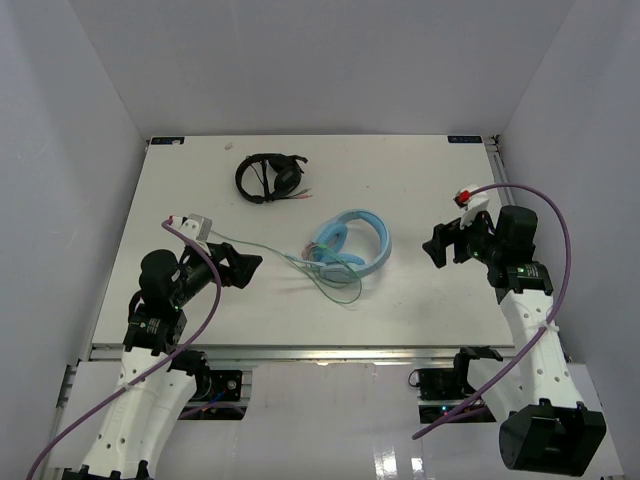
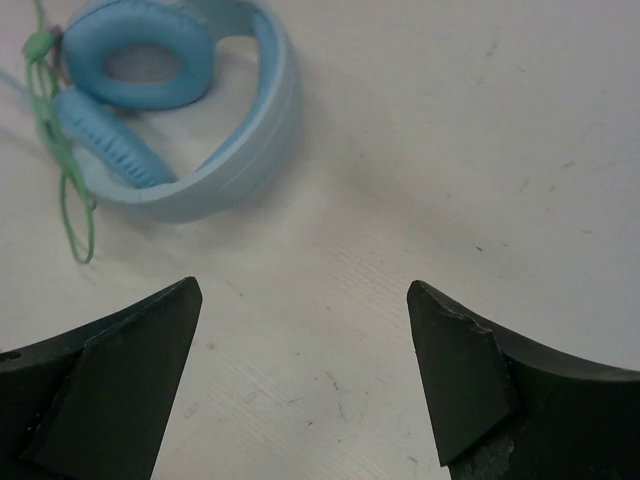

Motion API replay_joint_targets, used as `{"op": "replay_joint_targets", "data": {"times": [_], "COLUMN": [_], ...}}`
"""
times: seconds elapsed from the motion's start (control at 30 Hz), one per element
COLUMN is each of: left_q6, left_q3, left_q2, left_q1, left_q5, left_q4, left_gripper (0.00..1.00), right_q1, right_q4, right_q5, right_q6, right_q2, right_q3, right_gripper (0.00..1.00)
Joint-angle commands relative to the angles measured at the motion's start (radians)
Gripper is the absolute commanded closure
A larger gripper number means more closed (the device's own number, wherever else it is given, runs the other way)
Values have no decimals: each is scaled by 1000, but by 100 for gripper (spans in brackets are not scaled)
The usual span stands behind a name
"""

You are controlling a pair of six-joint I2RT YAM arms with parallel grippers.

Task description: Wrap the headphones

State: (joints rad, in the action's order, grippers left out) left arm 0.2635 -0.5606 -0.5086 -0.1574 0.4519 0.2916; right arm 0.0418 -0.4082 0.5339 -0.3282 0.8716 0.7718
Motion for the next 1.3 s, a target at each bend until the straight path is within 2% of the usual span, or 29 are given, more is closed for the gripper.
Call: {"op": "replay_joint_targets", "data": {"times": [0.0, 0.17, 0.3, 0.33, 0.47, 0.57, 0.67, 0.73, 0.83, 0.93, 1.03, 1.27], "left_q6": [5, 5, 5, 5, 3, 2, 4, 5, 5, 5, 5, 3], "left_q3": [2, 1, 1, 2, 2, -1, -1, -1, -1, -1, -2, -2], "left_q2": [3, 4, -1, -1, -15, -21, -16, -13, -13, -12, -8, -8], "left_q1": [-3, -3, -3, -2, -2, -4, -2, -2, -4, -3, -4, -2], "left_q5": [-10, -13, -13, -12, -18, -32, -49, -57, -68, -72, -74, -62], "left_q4": [-11, -9, -9, -9, -7, 2, 5, 8, 10, 14, 14, 9], "left_gripper": [2, 2, 2, 2, 2, 2, 2, 2, 2, 2, 2, 2], "right_q1": [-2, -8, -33, -58, -314, -390, -403, -409, -416, -414, -415, -414], "right_q4": [-155, -162, -97, -71, 0, 26, 77, 75, 38, -64, -61, -47], "right_q5": [342, 331, 225, 162, -243, -358, -399, -417, -454, -406, -329, -306], "right_q6": [-292, -313, -217, -183, -3, 98, 208, 225, 190, 128, 96, 78], "right_q2": [38, 54, 73, 87, 221, 337, 479, 564, 712, 802, 804, 755], "right_q3": [83, 89, 83, 87, 167, 252, 341, 421, 526, 618, 597, 572], "right_gripper": [10, 10, 10, 10, 9, 10, 10, 10, 10, 10, 10, 10]}}
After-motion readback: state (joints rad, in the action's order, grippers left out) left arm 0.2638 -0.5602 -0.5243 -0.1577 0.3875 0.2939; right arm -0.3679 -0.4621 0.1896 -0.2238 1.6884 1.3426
